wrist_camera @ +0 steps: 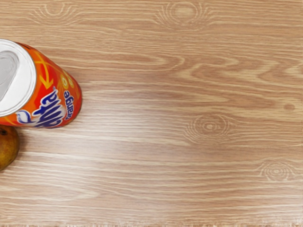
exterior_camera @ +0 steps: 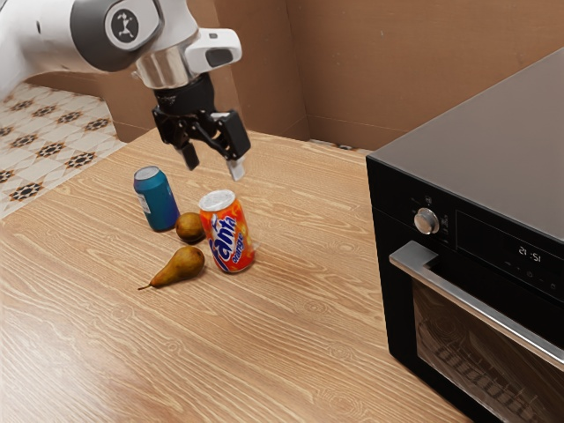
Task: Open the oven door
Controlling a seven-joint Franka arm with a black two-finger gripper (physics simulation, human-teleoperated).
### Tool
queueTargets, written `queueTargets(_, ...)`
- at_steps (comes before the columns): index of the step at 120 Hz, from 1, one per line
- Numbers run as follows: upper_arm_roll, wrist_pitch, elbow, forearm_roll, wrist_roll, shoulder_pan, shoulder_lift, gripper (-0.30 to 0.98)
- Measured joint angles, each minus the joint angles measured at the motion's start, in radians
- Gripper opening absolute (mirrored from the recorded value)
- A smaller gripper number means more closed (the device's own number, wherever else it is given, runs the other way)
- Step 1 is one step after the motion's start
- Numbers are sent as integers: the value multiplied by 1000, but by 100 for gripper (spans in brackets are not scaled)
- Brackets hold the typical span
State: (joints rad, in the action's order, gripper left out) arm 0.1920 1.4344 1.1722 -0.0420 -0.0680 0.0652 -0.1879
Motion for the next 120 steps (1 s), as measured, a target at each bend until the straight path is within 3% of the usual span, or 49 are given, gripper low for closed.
queueTargets(18,4,-25,-4,-9,-29,0,-3,69)
queueTargets(25,-7,-31,-95,-31,-75,-19,75,69)
queueTargets(30,-150,-34,-119,-49,-181,-93,178,69)
queueTargets(39,-431,-32,-104,-10,-368,-218,233,69)
queueTargets(44,-518,9,4,-23,-469,-175,286,69)
queueTargets(54,-624,129,247,-51,-663,64,399,68)
queueTargets(67,-648,261,378,-69,-883,138,444,68)
queueTargets(92,-602,386,450,-80,-1211,146,482,69)
queueTargets(120,-610,452,317,-67,-1441,147,266,69)
